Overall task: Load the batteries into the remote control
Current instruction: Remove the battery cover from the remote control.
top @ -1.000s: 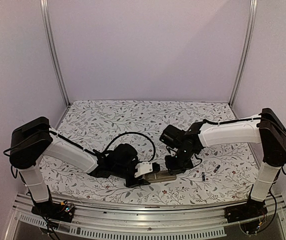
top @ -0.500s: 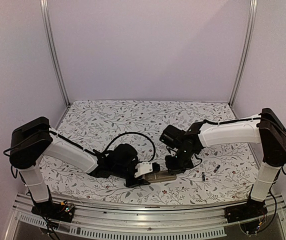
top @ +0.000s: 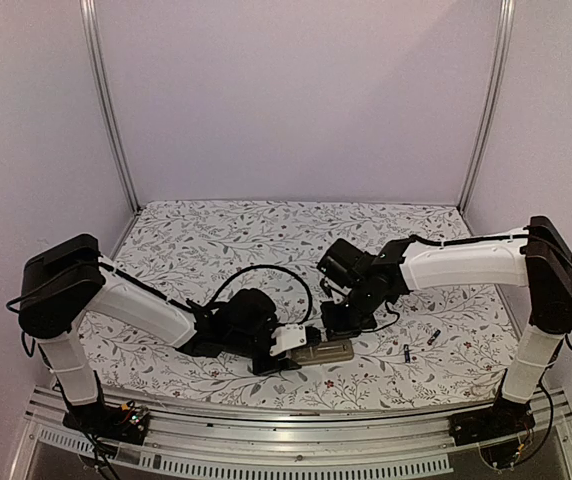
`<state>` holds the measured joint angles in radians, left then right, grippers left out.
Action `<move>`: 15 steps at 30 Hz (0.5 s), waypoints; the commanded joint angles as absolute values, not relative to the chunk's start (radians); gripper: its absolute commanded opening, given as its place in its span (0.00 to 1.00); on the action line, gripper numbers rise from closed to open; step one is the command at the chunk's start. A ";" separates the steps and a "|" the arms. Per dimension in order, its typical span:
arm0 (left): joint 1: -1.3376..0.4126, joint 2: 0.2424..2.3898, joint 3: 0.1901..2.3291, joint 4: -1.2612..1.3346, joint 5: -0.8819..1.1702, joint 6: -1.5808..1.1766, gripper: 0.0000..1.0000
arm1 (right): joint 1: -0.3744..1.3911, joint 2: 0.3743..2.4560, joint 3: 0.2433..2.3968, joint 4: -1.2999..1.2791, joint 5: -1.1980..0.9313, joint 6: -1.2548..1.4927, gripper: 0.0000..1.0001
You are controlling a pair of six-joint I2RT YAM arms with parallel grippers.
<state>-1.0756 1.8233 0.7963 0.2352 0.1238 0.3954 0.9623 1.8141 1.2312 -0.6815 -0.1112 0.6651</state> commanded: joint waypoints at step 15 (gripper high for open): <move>-1.096 1.799 0.758 0.278 -0.055 0.513 0.00 | 0.854 1.563 0.914 -0.323 -0.397 0.619 0.35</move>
<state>-1.0824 1.8233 0.7956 0.2512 0.0628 0.4461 0.9020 1.6547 1.0248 -0.5175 -0.2432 0.6510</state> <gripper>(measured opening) 0.487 0.317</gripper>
